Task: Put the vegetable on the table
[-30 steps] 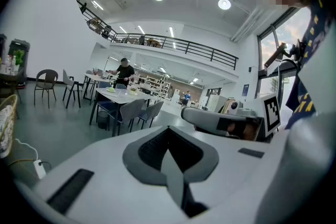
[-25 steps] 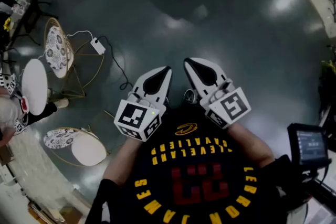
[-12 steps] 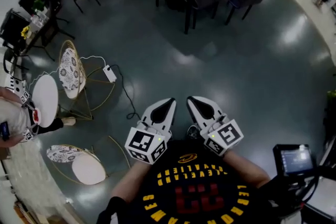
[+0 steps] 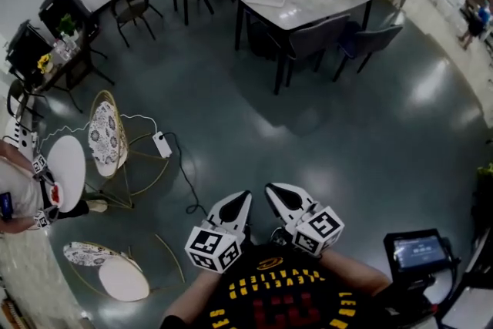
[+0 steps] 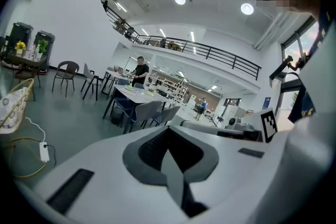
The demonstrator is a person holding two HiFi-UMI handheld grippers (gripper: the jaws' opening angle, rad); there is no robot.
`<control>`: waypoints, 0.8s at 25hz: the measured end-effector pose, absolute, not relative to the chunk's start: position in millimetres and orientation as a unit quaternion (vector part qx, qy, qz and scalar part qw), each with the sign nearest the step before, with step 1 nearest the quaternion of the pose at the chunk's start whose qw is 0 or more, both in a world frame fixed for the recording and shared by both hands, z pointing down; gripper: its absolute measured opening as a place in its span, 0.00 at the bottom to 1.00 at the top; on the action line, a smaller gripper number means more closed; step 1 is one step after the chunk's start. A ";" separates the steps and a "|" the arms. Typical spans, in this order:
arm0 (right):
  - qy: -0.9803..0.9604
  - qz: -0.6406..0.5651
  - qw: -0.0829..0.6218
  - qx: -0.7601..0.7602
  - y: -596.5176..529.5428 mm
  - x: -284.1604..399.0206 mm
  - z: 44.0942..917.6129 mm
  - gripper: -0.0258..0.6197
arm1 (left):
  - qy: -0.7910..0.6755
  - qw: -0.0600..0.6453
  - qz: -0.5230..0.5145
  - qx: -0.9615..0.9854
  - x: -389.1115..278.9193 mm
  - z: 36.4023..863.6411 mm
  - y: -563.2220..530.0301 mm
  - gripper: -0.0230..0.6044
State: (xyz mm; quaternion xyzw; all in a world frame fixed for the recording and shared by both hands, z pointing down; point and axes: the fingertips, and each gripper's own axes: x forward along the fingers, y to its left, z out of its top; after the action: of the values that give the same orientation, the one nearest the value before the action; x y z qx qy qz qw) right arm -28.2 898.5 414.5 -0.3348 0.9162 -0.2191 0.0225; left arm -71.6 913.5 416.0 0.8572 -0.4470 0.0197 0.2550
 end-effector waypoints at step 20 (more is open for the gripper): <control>0.901 -0.192 -0.028 -0.389 730.5 -136.2 403.1 0.05 | -0.381 0.261 0.005 0.887 -175.5 407.4 732.1 0.04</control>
State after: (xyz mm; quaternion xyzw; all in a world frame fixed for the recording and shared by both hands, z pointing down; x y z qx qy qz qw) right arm -136.2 730.5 403.1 -0.3887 0.9007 -0.1920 -0.0284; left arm -175.5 732.1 407.4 0.8870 -0.3807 0.0052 0.2612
